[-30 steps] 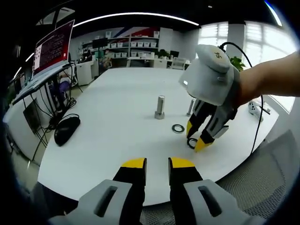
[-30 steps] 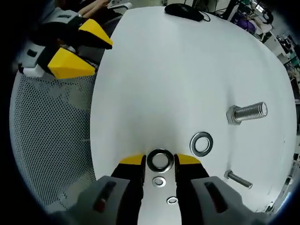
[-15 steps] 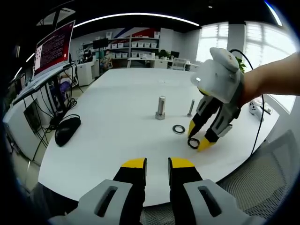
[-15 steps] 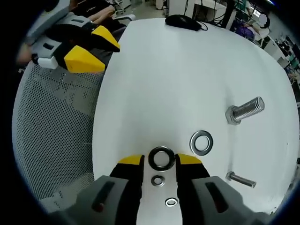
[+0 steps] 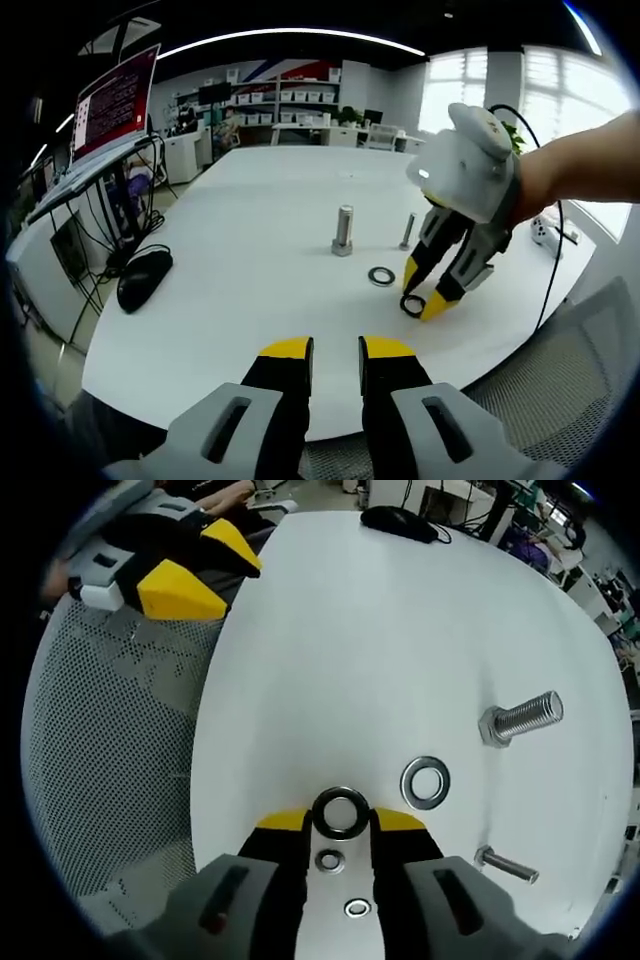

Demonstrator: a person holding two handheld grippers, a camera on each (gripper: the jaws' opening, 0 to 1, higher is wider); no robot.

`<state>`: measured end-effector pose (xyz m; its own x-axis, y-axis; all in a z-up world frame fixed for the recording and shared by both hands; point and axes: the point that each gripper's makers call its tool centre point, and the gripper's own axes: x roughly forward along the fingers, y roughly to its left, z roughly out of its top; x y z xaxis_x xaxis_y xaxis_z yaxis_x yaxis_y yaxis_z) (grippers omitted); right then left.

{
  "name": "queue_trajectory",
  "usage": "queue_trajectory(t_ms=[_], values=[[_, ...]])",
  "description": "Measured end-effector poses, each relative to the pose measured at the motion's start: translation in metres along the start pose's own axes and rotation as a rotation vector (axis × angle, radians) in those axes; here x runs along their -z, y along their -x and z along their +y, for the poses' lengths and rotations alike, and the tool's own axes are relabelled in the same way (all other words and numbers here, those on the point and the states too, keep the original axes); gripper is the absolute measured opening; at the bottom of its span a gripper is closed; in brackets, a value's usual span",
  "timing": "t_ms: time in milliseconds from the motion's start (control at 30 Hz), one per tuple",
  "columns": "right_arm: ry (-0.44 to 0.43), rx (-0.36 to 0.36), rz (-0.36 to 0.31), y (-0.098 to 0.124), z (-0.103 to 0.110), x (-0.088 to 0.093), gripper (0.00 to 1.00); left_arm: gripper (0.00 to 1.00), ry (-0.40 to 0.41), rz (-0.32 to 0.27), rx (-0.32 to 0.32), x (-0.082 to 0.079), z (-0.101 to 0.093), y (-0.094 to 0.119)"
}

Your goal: Place the washer onto the threaded stud by aligning its center hole with the stud, sliding it down to the base, and recovering from edge contact or off-axis alignment until the washer reaches the visible bottom stop.

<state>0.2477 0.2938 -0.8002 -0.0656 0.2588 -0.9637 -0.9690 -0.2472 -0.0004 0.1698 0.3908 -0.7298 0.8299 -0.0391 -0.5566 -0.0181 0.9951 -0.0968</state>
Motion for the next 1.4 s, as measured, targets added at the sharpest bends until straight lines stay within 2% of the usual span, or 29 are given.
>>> queue_trajectory(t_ms=[433, 767, 1400], values=[[-0.075, 0.043, -0.073, 0.005, -0.002, -0.004, 0.23, 0.15, -0.003, 0.001, 0.003, 0.000, 0.000, 0.000], [-0.057, 0.058, -0.095, 0.023, -0.007, -0.020, 0.23, 0.15, -0.007, 0.006, 0.008, 0.000, -0.001, 0.000], [-0.032, 0.139, -0.139, 0.062, -0.048, -0.047, 0.23, 0.15, -0.011, 0.008, 0.000, 0.001, 0.000, 0.000]])
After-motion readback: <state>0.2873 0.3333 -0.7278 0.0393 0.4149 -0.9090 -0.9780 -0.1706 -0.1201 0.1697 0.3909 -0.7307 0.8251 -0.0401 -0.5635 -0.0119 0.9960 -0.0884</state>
